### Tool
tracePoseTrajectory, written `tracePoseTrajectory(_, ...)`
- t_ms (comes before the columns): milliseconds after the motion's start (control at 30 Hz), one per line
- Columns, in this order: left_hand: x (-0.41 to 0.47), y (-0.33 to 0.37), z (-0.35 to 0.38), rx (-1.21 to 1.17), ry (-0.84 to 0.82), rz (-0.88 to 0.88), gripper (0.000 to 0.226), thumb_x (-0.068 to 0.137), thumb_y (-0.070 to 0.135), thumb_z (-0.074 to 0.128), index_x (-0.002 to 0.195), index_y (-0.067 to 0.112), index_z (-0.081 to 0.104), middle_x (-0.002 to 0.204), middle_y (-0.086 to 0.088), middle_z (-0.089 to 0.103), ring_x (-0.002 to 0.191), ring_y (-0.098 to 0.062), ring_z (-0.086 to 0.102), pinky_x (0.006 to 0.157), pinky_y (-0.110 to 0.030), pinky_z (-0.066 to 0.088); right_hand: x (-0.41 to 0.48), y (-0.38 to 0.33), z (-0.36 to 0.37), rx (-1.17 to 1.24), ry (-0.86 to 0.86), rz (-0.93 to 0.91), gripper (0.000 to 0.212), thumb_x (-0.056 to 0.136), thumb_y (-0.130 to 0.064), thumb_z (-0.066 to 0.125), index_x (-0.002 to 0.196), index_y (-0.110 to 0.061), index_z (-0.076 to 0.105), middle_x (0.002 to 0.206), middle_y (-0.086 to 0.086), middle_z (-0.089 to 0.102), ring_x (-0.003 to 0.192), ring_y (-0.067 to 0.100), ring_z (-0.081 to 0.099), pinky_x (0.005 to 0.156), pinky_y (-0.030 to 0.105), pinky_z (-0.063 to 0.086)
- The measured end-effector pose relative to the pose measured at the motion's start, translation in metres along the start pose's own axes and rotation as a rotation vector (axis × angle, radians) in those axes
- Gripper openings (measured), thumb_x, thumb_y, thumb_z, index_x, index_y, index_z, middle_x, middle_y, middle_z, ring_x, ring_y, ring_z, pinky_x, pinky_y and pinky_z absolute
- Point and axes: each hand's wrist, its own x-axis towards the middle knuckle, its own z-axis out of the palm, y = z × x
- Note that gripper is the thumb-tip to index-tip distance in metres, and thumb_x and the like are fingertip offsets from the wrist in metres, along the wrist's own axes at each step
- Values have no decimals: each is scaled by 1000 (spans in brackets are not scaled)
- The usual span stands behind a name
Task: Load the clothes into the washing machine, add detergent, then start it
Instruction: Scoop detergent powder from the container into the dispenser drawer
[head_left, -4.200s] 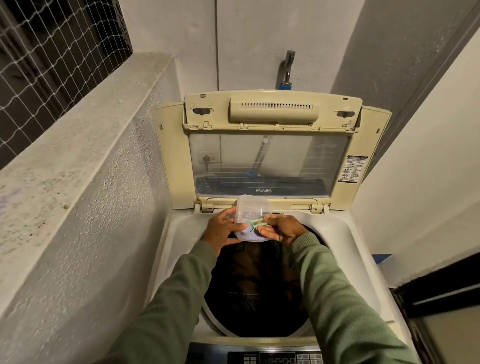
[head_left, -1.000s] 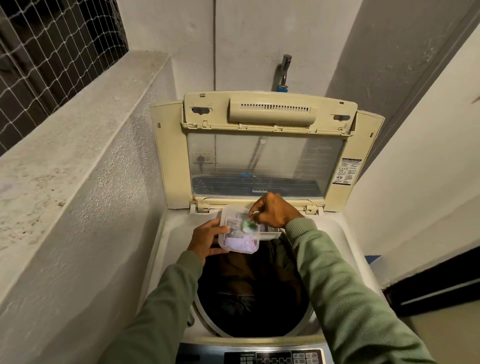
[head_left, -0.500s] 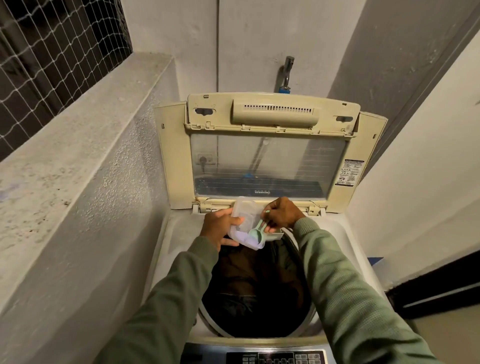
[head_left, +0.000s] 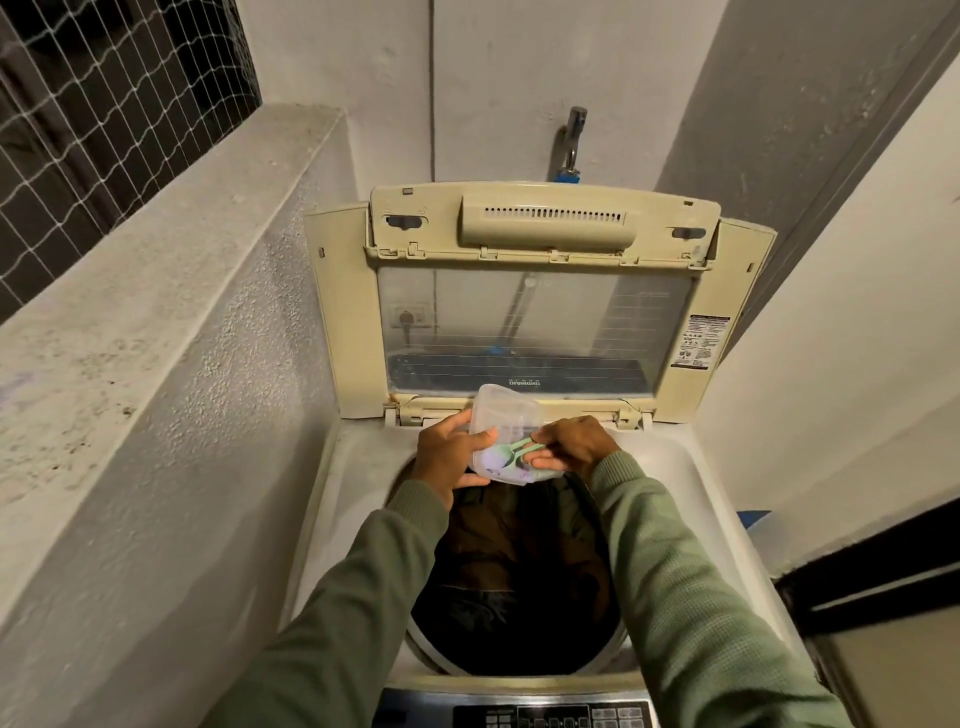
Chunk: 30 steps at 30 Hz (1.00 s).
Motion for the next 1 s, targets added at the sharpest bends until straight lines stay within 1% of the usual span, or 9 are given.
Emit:
tracePoseTrajectory(167, 2, -1, 1, 86, 8, 103, 51, 81, 10, 76, 127, 21, 57, 123, -8, 62, 106, -26, 63, 76, -39, 60, 3, 3, 7, 153, -51, 15, 15, 89, 10, 53, 101, 15, 60, 83, 27, 67, 56, 27, 70, 47, 26, 56)
tracePoseTrajectory(333, 2, 0, -7, 70, -38, 72, 44, 85, 9, 72, 123, 23, 57, 117, -6, 62, 97, -19, 64, 65, -33, 59, 7, 14, 7, 209, -81, 34, 9, 92, 4, 55, 96, 8, 61, 75, 21, 71, 55, 22, 70, 46, 22, 55)
tracePoseTrajectory(467, 3, -9, -18, -6, 27, -12, 35, 89, 12, 65, 122, 19, 59, 123, -11, 61, 103, -31, 64, 68, -40, 60, 5, 17, 1, 246, -78, -22, 9, 92, 3, 55, 94, 6, 63, 71, 17, 71, 54, 18, 70, 44, 19, 53)
tracePoseTrajectory(533, 3, -15, -23, -55, 66, -30, 36, 90, 12, 62, 126, 16, 59, 119, -12, 63, 102, -32, 63, 71, -45, 60, 4, 16, -4, 291, -63, -56, 8, 92, 3, 55, 92, 3, 63, 68, 13, 72, 54, 16, 70, 45, 19, 53)
tracePoseTrajectory(633, 2, -19, -34, -114, 121, -46, 33, 89, 12, 61, 122, 15, 60, 110, -10, 64, 96, -32, 63, 74, -48, 60, 6, 15, -13, 370, -12, -97, 8, 92, 1, 54, 93, 1, 62, 71, 13, 73, 58, 17, 71, 48, 21, 55)
tracePoseTrajectory(733, 3, -18, -46, -121, 176, -52, 28, 89, 14, 61, 117, 12, 60, 114, -16, 62, 98, -37, 62, 69, -46, 60, 8, 16, -23, 456, 44, -134, 8, 92, 2, 54, 94, 1, 62, 79, 16, 71, 61, 20, 72, 52, 23, 57)
tracePoseTrajectory(833, 3, -17, -56, -109, 217, -43, 21, 89, 14, 57, 110, 10, 60, 113, -16, 61, 89, -35, 63, 65, -43, 60, 12, 20, -28, 477, 104, -144, 9, 92, 2, 53, 96, 1, 61, 87, 19, 69, 62, 22, 72, 55, 26, 59)
tracePoseTrajectory(933, 2, -19, -63, -111, 235, -34, 18, 89, 14, 56, 104, 8, 62, 109, -17, 62, 84, -34, 64, 55, -38, 60, 13, 25, -29, 457, 137, -135, 9, 92, 2, 53, 98, 2, 60, 87, 20, 69, 65, 26, 70, 57, 28, 60)
tracePoseTrajectory(1000, 2, -21, -64, -104, 237, -28, 19, 89, 14, 56, 105, 6, 62, 105, -16, 63, 82, -33, 63, 52, -36, 59, 11, 26, -27, 446, 148, -131, 9, 92, 3, 53, 96, 3, 60, 85, 20, 69, 68, 28, 69, 59, 30, 61)
